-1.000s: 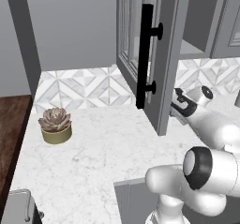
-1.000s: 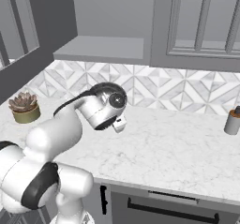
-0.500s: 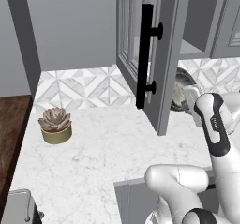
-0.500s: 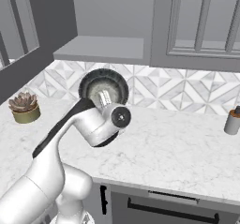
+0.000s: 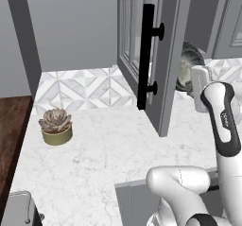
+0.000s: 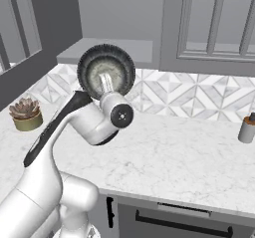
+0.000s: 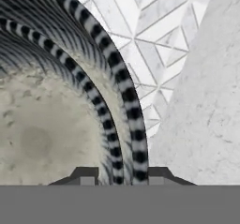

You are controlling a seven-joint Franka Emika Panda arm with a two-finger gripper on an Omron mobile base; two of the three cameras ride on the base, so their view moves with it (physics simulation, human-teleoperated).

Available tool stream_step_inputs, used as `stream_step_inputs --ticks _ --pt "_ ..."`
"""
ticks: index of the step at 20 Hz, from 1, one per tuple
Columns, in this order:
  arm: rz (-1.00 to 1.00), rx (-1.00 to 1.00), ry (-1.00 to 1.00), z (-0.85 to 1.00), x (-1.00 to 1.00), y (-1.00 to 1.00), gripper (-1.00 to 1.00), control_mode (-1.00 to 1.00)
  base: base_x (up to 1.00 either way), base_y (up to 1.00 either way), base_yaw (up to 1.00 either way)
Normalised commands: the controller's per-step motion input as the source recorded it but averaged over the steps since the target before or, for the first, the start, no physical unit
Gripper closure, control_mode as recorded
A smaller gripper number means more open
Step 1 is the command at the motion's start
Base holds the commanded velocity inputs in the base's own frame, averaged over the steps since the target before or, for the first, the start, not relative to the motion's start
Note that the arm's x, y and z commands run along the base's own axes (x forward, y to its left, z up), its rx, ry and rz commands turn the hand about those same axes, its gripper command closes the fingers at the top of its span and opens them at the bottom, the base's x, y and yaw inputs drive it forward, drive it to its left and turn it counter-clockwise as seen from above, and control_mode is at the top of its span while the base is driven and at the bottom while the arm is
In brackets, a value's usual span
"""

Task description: Pick up the bowls on the counter and stack them on top of one another in the open cabinet. Place the smaller bowl on top of the larger bowl.

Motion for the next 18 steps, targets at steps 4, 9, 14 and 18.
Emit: stream_step_inputs --ticks 4,9,14,18 --pt "0.0 0.03 0.05 1.0 0.72 0.0 1.0 -1.0 0.0 0.0 0.0" --pt "-0.01 -0.04 0.39 1.0 0.66 0.08 1.0 -1.0 0.0 0.0 0.0" --pt "-0.02 -0.01 0.0 1.0 -0.28 0.0 1.0 -1.0 0.0 0.0 0.0" --pt "-0.01 -0.01 -0.17 1.0 -0.32 0.03 1.0 -1.0 0.0 0.0 0.0"
